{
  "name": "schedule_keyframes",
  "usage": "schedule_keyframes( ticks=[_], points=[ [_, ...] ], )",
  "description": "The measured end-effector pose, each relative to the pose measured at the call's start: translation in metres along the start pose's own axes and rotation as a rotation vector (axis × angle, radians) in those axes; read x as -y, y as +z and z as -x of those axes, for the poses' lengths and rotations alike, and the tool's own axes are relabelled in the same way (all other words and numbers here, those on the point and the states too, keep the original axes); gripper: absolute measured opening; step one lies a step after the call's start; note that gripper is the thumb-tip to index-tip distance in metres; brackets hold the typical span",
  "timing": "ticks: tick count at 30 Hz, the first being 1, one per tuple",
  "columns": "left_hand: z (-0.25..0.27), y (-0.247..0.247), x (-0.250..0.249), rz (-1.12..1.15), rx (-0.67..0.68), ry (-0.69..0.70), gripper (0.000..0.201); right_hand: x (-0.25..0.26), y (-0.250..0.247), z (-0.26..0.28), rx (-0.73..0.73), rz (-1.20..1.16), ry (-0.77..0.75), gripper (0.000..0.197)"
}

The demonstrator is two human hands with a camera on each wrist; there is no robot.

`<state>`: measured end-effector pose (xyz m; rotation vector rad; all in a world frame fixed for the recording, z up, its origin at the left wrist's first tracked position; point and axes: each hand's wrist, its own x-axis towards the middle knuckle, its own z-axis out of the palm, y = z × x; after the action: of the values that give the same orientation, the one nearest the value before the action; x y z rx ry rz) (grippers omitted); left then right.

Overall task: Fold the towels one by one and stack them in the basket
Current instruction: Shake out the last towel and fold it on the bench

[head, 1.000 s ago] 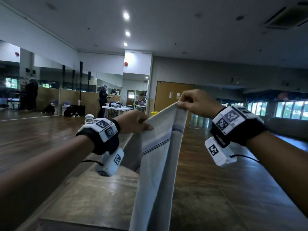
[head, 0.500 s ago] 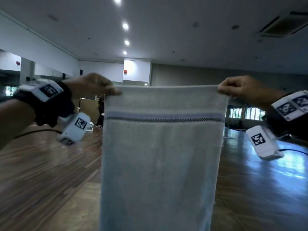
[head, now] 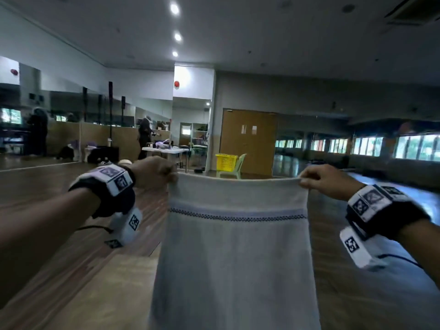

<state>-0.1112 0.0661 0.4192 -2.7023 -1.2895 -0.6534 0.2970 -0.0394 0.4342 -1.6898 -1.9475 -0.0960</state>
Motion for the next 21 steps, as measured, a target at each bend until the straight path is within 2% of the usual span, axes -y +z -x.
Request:
schedule_keyframes(
  ticks=[2,4,6,8,12,15,18,21],
  points=[
    [-0.017,-0.008,-0.002,0.049,-0.252,0.027,0.026,0.005,-0.009,-0.016,-0.195,-0.064,0.013,0.010],
    [-0.034,-0.036,-0.014,0.072,-0.457,-0.013,0.019,0.016,-0.031,-0.031,-0.387,-0.123,0.005,0.013],
    [-0.045,-0.066,-0.028,0.114,-0.555,-0.047,0.013,0.031,-0.055,-0.037,-0.500,-0.171,-0.028,0.016],
    [-0.045,-0.089,-0.042,0.156,-0.614,-0.052,0.016,0.044,-0.073,-0.036,-0.540,-0.207,-0.043,0.014],
    [-0.031,-0.102,-0.046,0.168,-0.555,-0.074,0.021,0.054,-0.081,-0.018,-0.508,-0.195,-0.067,0.012],
    [-0.013,-0.090,-0.035,0.235,-0.406,-0.055,0.021,0.051,-0.069,-0.001,-0.393,-0.164,-0.055,0.010],
    [0.003,-0.067,-0.024,0.234,-0.244,-0.044,0.011,0.046,-0.049,0.011,-0.255,-0.158,-0.034,0.008],
    [0.015,-0.041,-0.012,0.230,-0.137,-0.047,0.010,0.039,-0.028,0.018,-0.159,-0.176,-0.012,0.017]
  ],
)
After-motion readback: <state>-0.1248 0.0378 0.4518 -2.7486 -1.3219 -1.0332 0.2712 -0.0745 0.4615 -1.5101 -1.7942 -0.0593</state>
